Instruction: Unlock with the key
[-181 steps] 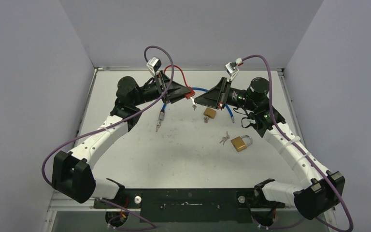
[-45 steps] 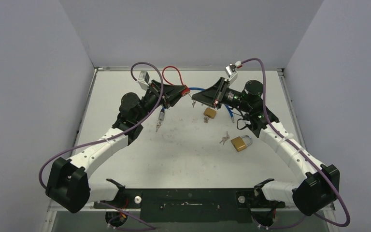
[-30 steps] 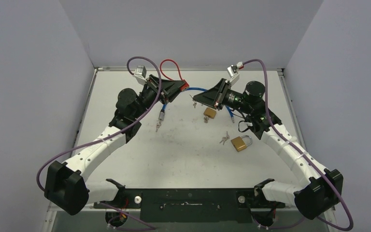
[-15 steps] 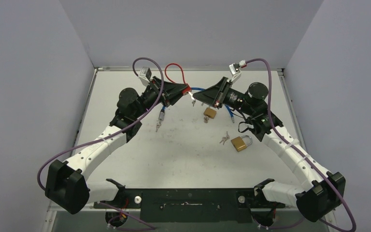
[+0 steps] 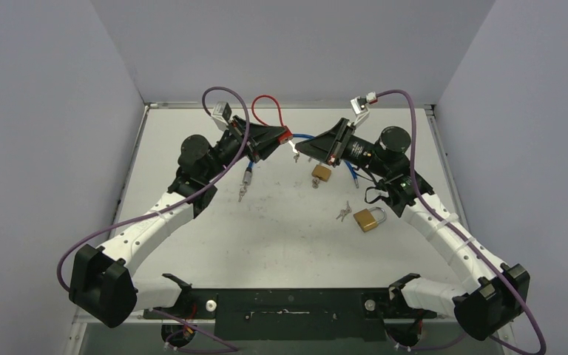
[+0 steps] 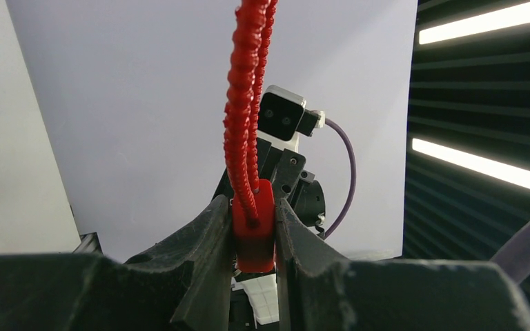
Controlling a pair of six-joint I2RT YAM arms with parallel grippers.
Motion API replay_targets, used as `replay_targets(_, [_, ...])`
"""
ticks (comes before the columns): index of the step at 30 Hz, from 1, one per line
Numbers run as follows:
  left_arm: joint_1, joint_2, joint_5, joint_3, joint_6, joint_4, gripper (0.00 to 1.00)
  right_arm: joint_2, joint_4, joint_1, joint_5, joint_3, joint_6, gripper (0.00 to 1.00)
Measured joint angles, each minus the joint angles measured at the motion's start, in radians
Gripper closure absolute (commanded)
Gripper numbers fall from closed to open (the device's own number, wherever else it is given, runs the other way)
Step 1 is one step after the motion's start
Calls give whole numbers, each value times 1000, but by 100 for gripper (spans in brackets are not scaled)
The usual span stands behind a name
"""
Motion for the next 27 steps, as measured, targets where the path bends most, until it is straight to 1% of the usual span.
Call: replay_targets(27, [0, 2, 5, -8, -15, 34, 100, 26, 60, 13, 2, 6, 35, 100])
